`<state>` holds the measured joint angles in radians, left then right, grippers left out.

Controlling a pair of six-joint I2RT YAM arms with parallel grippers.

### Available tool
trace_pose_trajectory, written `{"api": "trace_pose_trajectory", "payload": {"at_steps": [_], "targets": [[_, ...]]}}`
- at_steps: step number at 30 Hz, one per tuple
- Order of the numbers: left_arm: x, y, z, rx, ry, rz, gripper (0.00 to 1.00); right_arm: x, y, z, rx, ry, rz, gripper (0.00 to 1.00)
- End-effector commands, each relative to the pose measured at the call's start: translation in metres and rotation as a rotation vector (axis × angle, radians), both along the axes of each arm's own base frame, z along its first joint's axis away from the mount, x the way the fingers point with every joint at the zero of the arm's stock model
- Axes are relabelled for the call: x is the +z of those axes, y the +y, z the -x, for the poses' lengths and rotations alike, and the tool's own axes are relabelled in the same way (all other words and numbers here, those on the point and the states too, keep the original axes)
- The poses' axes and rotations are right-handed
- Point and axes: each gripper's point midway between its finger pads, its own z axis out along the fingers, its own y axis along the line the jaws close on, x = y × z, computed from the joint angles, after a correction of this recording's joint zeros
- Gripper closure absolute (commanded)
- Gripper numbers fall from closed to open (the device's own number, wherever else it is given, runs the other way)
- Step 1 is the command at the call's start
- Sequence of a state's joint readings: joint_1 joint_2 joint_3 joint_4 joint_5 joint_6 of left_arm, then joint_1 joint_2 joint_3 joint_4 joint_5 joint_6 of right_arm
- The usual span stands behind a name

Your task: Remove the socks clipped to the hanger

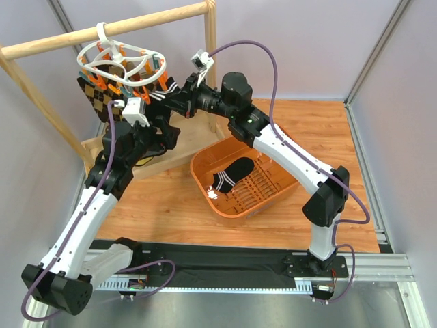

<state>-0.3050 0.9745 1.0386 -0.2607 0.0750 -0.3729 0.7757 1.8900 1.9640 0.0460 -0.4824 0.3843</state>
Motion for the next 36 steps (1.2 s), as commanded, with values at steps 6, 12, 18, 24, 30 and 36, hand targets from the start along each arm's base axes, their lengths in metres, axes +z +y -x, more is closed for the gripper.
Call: {"api": "trace_pose_trajectory", "payload": {"at_steps": [6, 12, 18, 24, 30, 36], "targets": [[0.05, 0.005, -0.018, 0.036, -0.173, 0.006, 0.05, 0.041, -0.017, 0.022, 0.039, 0.019, -0.065, 1.0], [0.057, -0.003, -0.01, -0.023, -0.247, 0.023, 0.19, 0.038, -0.014, 0.022, 0.051, 0.052, -0.07, 1.0], [0.067, -0.018, -0.004, -0.116, -0.287, 0.034, 0.81, 0.034, -0.011, 0.018, 0.043, 0.099, -0.071, 1.0], [0.055, -0.018, -0.004, -0.111, -0.253, 0.047, 1.0, 0.042, -0.012, 0.022, 0.054, 0.11, -0.088, 1.0], [0.054, -0.018, 0.006, -0.127, -0.256, 0.062, 1.0, 0.033, -0.017, 0.017, 0.007, 0.107, -0.042, 0.69], [0.052, -0.019, 0.012, -0.142, -0.258, 0.068, 1.0, 0.04, -0.03, 0.009, -0.082, 0.06, -0.021, 0.4]]}}
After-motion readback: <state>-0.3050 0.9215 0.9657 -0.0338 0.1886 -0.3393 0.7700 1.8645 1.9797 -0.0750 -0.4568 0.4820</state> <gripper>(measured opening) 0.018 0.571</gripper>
